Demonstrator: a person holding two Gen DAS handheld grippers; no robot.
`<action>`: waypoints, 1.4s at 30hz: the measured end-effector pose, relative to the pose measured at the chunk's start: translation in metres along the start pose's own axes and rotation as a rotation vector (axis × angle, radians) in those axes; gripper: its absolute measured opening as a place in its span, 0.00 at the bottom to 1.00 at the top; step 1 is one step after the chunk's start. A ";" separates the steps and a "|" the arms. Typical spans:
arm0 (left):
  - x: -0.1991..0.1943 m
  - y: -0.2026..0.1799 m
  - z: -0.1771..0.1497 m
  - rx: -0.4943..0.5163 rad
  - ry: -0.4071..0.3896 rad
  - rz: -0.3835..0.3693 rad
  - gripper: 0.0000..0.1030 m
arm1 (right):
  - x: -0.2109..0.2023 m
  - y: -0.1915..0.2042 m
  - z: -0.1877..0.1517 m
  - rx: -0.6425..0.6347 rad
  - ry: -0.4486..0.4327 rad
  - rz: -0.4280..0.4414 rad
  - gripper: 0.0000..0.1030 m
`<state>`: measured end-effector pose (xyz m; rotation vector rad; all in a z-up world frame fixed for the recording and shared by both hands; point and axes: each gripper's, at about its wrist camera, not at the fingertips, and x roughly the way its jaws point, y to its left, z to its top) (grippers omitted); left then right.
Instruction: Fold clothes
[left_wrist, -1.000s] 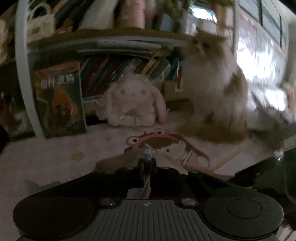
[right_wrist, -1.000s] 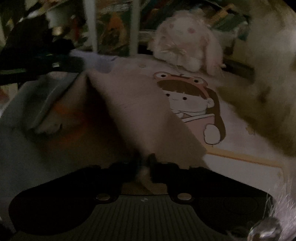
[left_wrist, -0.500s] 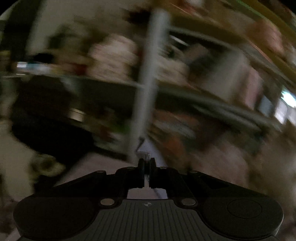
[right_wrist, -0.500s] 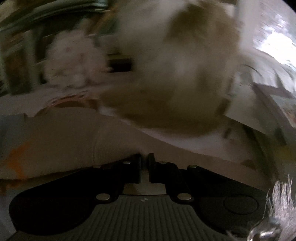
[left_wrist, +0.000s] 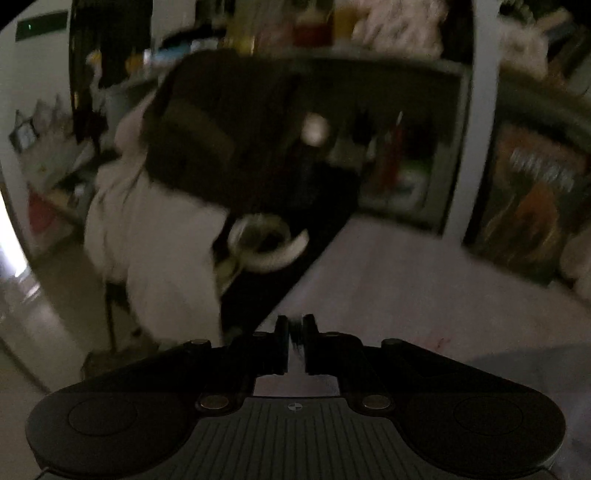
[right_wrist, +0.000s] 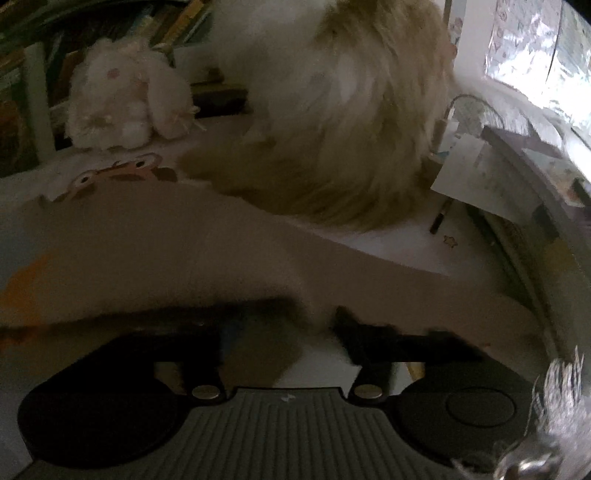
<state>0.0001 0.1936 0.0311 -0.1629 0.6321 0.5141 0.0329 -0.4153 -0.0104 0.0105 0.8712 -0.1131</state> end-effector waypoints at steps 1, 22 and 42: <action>-0.003 0.001 -0.002 0.004 0.007 0.004 0.12 | -0.007 0.004 -0.005 -0.011 0.014 0.018 0.56; -0.052 -0.170 -0.079 0.522 0.110 -0.735 0.30 | -0.103 0.054 -0.050 0.228 0.118 0.324 0.07; -0.024 -0.136 -0.074 0.529 0.176 -0.623 0.30 | -0.158 0.069 -0.112 0.183 0.186 0.270 0.38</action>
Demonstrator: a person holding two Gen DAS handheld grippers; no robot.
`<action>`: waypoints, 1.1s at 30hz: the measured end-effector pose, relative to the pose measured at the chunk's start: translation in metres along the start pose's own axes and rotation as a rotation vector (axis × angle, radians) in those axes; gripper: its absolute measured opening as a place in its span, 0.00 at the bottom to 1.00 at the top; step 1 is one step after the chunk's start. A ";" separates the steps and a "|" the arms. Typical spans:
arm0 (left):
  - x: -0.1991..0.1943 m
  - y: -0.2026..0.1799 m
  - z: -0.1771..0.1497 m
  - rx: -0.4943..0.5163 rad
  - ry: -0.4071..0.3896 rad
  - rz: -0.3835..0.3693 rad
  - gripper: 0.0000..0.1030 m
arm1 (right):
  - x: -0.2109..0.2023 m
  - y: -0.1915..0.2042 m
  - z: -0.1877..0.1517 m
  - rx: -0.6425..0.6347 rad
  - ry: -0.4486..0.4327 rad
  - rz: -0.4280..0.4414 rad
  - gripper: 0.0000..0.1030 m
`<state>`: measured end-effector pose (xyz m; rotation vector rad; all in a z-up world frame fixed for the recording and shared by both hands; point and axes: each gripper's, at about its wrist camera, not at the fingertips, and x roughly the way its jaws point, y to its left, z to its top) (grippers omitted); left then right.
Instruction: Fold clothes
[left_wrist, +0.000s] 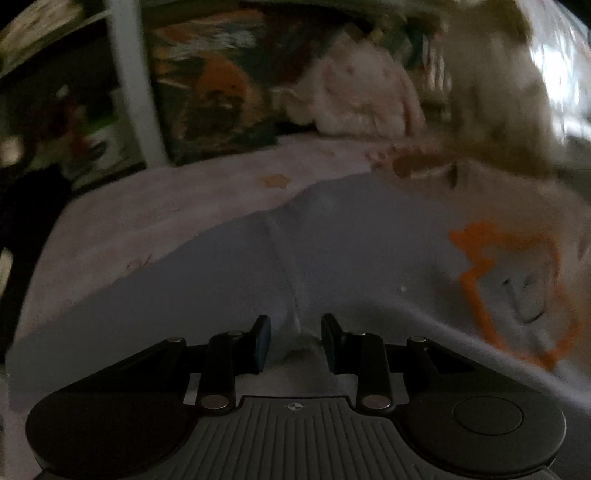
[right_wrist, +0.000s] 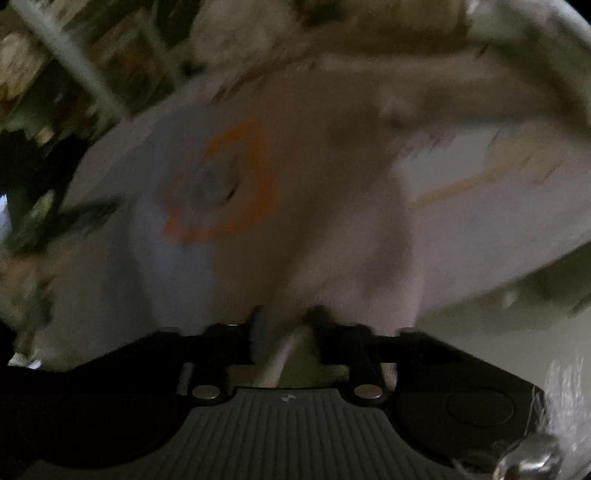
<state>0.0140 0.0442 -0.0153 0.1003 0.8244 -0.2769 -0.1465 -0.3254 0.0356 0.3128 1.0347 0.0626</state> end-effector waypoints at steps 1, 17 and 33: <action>-0.006 0.005 -0.003 -0.032 -0.001 -0.018 0.30 | 0.000 -0.002 0.006 -0.011 -0.030 -0.034 0.38; 0.007 0.013 -0.024 -0.184 0.075 -0.170 0.03 | 0.082 -0.036 0.056 -0.056 -0.121 -0.255 0.31; -0.006 0.051 -0.032 -0.163 0.052 0.069 0.04 | 0.129 0.044 0.089 -0.431 -0.129 -0.162 0.07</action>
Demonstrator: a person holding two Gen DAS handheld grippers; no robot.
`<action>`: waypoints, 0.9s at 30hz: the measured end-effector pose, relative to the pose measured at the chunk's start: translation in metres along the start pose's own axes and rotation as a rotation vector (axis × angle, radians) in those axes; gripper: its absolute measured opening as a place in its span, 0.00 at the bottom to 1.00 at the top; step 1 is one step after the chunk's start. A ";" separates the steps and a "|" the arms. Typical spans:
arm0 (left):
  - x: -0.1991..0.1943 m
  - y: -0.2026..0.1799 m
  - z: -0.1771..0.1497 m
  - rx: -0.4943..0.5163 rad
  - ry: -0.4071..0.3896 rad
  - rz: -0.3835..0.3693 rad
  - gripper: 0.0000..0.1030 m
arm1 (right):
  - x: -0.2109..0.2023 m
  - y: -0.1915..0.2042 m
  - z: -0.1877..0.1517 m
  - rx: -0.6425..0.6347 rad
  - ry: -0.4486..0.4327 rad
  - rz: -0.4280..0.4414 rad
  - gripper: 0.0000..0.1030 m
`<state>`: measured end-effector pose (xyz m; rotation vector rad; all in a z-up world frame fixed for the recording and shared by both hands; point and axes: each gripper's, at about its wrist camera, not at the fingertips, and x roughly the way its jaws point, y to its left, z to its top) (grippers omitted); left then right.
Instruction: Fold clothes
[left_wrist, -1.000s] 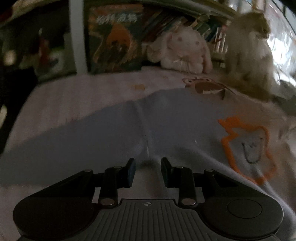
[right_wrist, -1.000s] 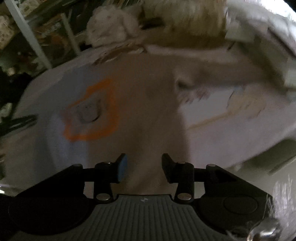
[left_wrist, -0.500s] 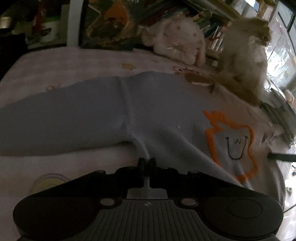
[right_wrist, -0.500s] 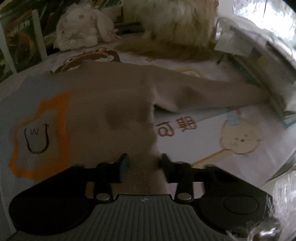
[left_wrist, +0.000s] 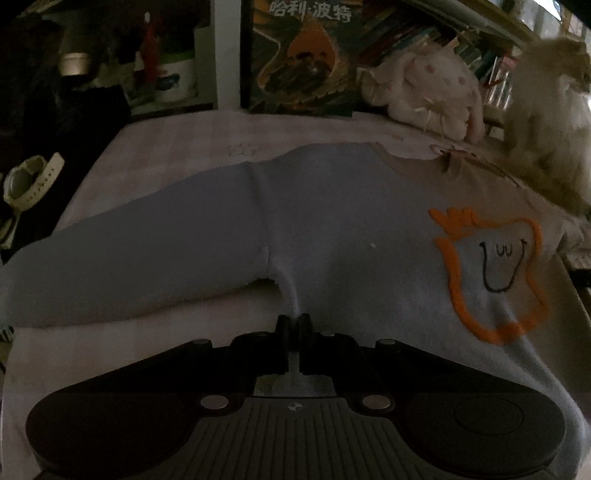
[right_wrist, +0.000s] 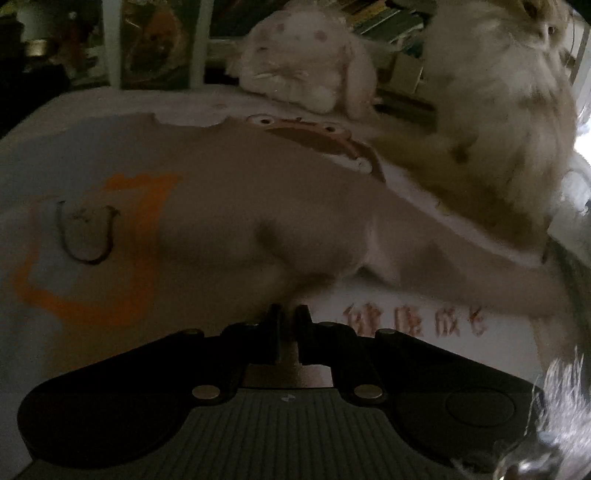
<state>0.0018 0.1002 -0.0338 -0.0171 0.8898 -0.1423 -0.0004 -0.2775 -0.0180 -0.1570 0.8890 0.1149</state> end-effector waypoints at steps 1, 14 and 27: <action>0.001 0.000 0.000 0.000 -0.003 -0.003 0.04 | -0.002 -0.006 -0.005 0.033 -0.005 -0.004 0.07; -0.030 -0.019 -0.010 -0.058 -0.116 0.079 0.14 | -0.031 -0.122 -0.008 0.021 -0.041 -0.007 0.49; -0.045 -0.148 -0.052 -0.128 -0.130 0.079 0.18 | 0.024 -0.245 0.027 -0.539 0.121 0.005 0.67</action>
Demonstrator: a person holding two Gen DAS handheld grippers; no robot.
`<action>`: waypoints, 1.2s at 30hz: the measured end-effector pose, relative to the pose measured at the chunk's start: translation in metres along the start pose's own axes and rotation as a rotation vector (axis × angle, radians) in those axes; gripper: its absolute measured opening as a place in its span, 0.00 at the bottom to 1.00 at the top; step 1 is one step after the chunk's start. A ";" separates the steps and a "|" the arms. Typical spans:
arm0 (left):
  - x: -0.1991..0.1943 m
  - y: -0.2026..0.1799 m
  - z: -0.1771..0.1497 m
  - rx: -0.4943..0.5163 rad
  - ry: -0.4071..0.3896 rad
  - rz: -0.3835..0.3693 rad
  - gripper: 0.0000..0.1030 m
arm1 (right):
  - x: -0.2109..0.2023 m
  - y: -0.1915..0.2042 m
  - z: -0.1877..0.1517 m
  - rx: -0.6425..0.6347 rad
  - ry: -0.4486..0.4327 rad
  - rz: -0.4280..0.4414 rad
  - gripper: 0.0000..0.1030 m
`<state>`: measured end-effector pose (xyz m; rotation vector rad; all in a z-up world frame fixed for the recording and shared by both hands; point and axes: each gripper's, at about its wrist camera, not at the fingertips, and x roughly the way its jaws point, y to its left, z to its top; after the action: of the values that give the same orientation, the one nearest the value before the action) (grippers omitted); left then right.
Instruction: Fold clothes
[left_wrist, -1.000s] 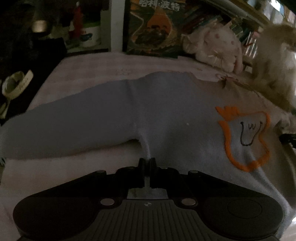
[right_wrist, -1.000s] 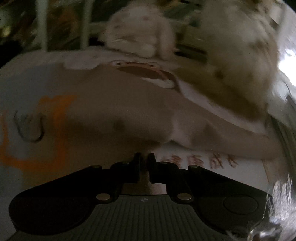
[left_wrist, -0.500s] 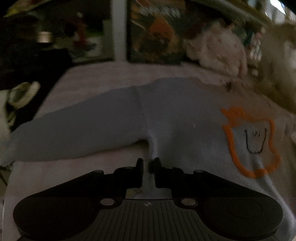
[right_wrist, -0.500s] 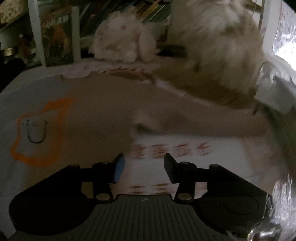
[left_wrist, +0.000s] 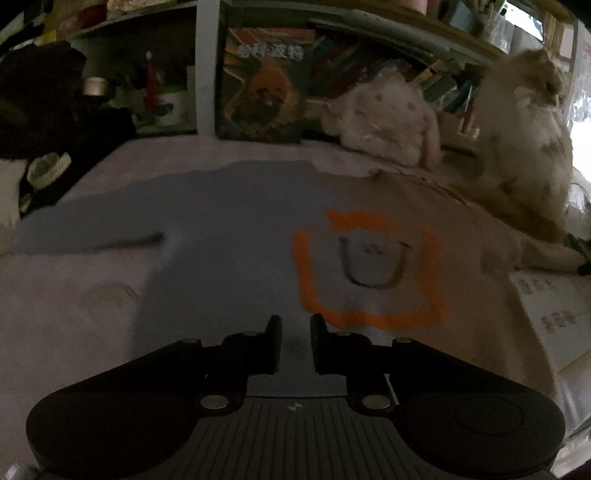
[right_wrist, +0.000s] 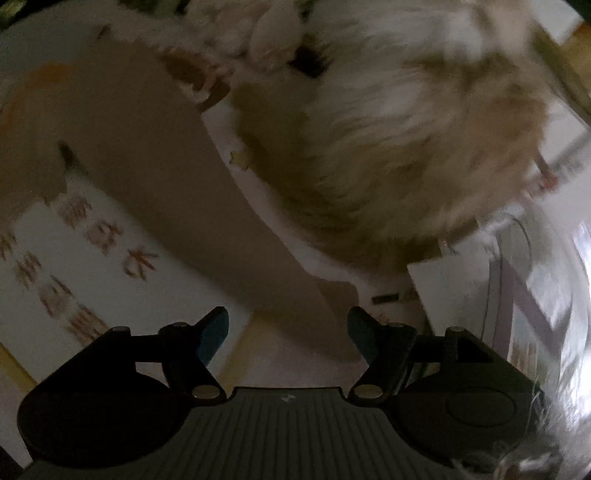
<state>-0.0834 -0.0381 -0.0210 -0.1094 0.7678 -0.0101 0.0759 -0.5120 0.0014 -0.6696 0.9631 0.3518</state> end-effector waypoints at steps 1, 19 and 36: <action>-0.001 -0.007 -0.004 -0.012 0.004 0.003 0.18 | 0.005 -0.004 0.001 -0.037 0.009 0.012 0.67; -0.010 -0.053 -0.006 -0.128 -0.006 0.085 0.18 | -0.052 -0.072 0.012 0.069 -0.126 0.568 0.04; -0.021 -0.040 -0.011 -0.172 -0.005 0.185 0.18 | 0.006 0.008 0.019 0.147 -0.061 0.296 0.27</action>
<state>-0.1047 -0.0775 -0.0101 -0.2013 0.7712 0.2317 0.0865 -0.4936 0.0009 -0.3801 1.0206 0.5535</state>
